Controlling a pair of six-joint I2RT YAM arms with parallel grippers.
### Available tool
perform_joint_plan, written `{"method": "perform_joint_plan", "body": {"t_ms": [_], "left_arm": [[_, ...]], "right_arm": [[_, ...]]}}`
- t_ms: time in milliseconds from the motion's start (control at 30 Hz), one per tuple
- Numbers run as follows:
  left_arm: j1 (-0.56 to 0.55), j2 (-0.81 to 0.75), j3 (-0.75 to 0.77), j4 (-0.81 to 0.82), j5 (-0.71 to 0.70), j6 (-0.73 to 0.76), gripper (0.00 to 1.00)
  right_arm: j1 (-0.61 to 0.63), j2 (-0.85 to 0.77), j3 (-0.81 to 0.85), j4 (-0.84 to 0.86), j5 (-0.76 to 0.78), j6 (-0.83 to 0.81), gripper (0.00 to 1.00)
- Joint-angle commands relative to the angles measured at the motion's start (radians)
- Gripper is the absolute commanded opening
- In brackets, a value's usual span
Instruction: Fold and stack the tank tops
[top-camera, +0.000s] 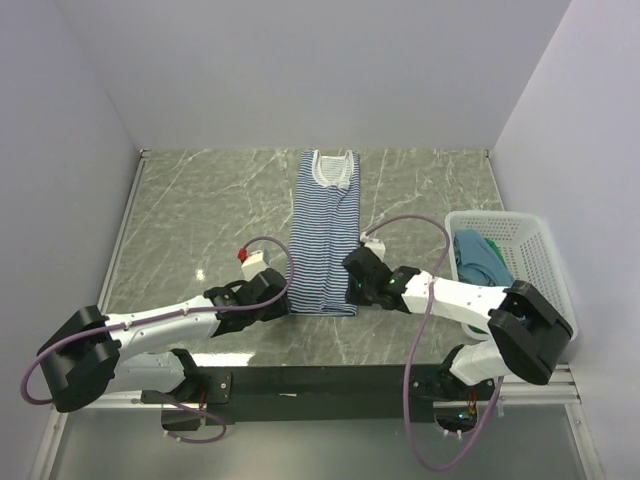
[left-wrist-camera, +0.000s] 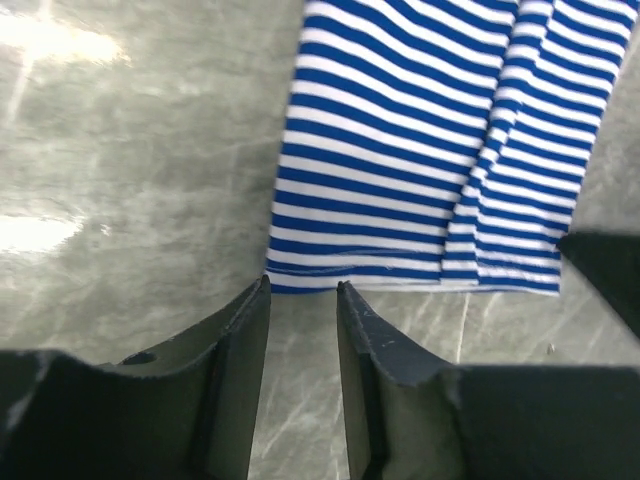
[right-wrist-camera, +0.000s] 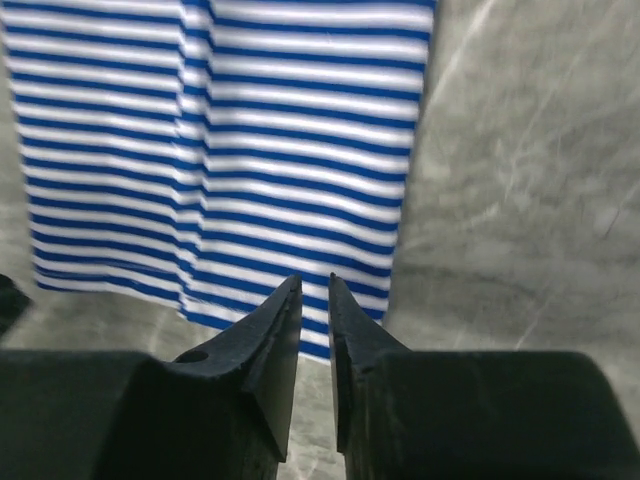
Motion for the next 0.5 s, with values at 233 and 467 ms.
{"method": "perform_joint_plan", "body": {"t_ms": [233, 467], "left_arm": [[0.039, -0.019, -0.022, -0.002, -0.05, 0.011, 0.41], [0.052, 0.014, -0.036, 0.064, -0.019, 0.052, 0.5]], "right_arm": [[0.078, -0.011, -0.093, 0.009, 0.098, 0.094, 0.18], [0.098, -0.016, -0.106, -0.026, 0.13, 0.109, 0.21]]}}
